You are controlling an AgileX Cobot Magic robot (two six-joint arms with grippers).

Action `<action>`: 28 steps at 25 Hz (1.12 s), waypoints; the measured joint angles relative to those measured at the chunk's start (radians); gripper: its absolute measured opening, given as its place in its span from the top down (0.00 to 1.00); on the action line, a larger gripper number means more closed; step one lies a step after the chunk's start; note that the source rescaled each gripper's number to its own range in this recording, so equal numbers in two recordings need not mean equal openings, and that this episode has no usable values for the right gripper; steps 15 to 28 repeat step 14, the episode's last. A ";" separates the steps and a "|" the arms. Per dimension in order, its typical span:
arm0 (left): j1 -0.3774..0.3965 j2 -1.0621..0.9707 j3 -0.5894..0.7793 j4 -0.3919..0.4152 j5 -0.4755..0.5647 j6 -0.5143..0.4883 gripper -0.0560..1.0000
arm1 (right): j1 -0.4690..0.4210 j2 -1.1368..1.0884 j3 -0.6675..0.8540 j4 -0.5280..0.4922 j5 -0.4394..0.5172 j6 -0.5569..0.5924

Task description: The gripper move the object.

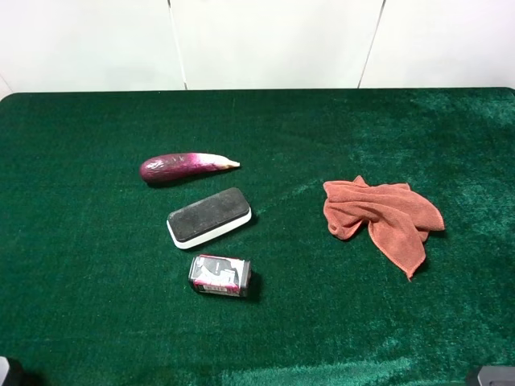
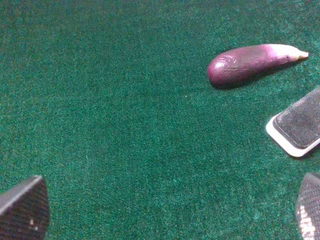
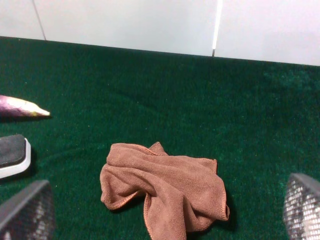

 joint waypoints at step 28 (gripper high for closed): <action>0.000 0.000 0.000 -0.002 0.000 0.001 0.00 | 0.000 0.000 0.000 0.001 0.000 0.000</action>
